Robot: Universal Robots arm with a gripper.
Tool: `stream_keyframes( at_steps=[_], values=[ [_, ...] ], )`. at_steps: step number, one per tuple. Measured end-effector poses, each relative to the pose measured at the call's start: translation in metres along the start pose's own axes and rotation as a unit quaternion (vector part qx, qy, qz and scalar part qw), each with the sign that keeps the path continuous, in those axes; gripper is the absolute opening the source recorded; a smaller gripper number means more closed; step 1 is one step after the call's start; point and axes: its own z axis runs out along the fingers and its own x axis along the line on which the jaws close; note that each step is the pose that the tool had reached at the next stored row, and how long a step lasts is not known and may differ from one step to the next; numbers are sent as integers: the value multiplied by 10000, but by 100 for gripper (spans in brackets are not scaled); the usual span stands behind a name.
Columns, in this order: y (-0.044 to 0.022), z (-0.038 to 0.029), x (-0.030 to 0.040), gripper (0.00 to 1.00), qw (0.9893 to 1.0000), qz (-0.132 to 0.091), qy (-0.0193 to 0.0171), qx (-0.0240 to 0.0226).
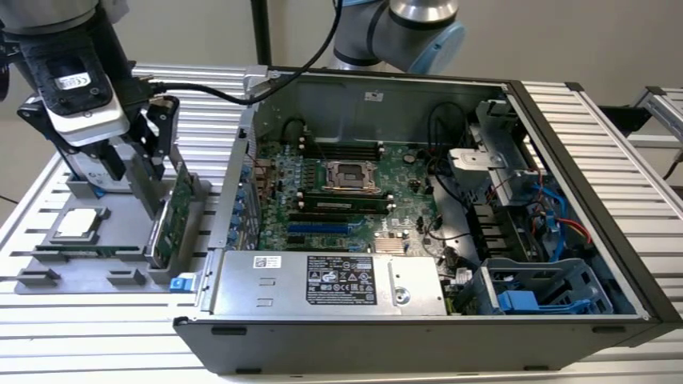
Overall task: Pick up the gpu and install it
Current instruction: 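Pick up the gpu and move the gpu toward the slot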
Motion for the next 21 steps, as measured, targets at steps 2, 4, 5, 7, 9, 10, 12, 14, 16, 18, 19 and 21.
stream_keyframes(
  at_steps=[2,4,5,7,9,10,12,14,16,18,19,21],
  values=[
    [4,13,12,100,10000,1,-17,1],
    [8,30,24,100,10000,2,-36,2],
    [10,38,28,100,10000,3,-42,3],
    [11,52,33,100,10000,3,-47,7],
    [13,68,38,100,10000,3,-50,9],
    [13,75,39,100,10000,3,-51,10],
    [14,91,41,100,10000,3,-51,11],
    [14,103,41,100,10000,3,-51,16],
    [14,116,42,100,10000,3,-51,21],
    [15,127,42,100,10000,3,-51,27],
    [15,131,42,100,10000,3,-51,32],
    [16,139,43,100,10000,2,-51,49]
  ],
)
